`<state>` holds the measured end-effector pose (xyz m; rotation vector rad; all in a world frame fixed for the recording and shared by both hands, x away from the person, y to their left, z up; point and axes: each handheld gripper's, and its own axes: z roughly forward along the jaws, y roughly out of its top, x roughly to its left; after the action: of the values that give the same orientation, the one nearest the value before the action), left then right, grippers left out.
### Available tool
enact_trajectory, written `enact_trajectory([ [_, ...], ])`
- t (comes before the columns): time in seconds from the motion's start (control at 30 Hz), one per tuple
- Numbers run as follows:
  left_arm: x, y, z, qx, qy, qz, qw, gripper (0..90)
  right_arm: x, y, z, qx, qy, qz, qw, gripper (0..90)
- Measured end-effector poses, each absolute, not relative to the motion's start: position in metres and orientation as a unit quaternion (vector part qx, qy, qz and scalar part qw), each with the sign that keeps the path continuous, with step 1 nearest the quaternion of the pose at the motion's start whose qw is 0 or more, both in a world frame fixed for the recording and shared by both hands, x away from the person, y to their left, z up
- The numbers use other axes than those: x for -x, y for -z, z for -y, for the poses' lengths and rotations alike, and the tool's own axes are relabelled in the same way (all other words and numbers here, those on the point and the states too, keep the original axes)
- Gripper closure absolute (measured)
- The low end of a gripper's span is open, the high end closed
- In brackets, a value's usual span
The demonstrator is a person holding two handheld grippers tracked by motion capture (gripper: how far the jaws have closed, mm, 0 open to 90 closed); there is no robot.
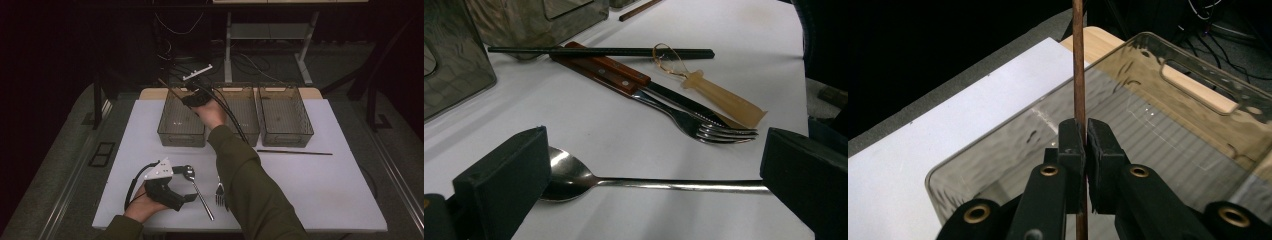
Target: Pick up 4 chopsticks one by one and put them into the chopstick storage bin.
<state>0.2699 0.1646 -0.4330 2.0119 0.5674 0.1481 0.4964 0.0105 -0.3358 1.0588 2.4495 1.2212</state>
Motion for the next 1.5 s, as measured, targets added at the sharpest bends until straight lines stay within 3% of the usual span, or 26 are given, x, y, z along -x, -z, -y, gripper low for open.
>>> enact_trajectory([
  [0.7,-0.269,0.432,-0.163,-0.835,-0.058,-0.228,0.497,0.0,-0.509,0.376,-0.042,-0.375,-0.399,-0.832,0.092,84.6],
  [0.87,-0.269,0.432,-0.164,-0.835,-0.058,-0.228,0.498,0.0,-0.511,0.379,-0.041,-0.384,-0.391,-0.831,0.094,68.6],
  [1.27,-0.269,0.432,-0.164,-0.835,-0.06,-0.229,0.496,0.0,-0.503,0.368,-0.018,-0.369,-0.393,-0.838,0.078,50.8],
  [1.5,-0.27,0.433,-0.164,-0.836,-0.063,-0.227,0.495,0.0,-0.49,0.356,0.009,-0.341,-0.41,-0.843,0.076,45.4],
])
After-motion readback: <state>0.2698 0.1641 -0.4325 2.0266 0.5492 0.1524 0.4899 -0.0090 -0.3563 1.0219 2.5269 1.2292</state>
